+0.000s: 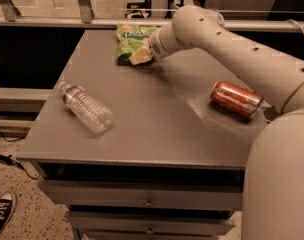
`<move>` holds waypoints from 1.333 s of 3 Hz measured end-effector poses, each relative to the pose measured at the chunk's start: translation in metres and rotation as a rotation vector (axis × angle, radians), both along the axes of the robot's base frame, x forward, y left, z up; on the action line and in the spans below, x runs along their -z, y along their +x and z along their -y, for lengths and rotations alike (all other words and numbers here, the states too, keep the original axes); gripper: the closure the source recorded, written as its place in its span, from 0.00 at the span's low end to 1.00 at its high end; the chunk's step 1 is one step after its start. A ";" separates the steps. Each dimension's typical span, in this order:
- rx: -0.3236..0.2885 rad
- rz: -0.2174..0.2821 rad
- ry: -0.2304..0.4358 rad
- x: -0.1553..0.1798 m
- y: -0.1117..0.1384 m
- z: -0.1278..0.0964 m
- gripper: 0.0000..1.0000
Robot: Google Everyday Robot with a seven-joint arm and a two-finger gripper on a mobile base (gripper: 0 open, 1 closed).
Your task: Pick green rice chip bag
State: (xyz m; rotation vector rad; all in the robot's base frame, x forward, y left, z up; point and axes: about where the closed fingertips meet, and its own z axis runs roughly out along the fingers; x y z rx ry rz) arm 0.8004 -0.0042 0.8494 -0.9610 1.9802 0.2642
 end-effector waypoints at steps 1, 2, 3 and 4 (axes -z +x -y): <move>0.014 0.015 -0.012 -0.004 -0.001 0.006 0.71; 0.018 0.071 -0.045 -0.024 -0.006 0.014 0.94; 0.015 0.142 -0.050 -0.050 -0.013 0.025 1.00; -0.003 0.216 -0.006 -0.079 -0.020 0.039 1.00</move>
Offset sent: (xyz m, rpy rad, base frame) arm -0.0127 -0.0293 0.0592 -0.0934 -0.1622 -0.0294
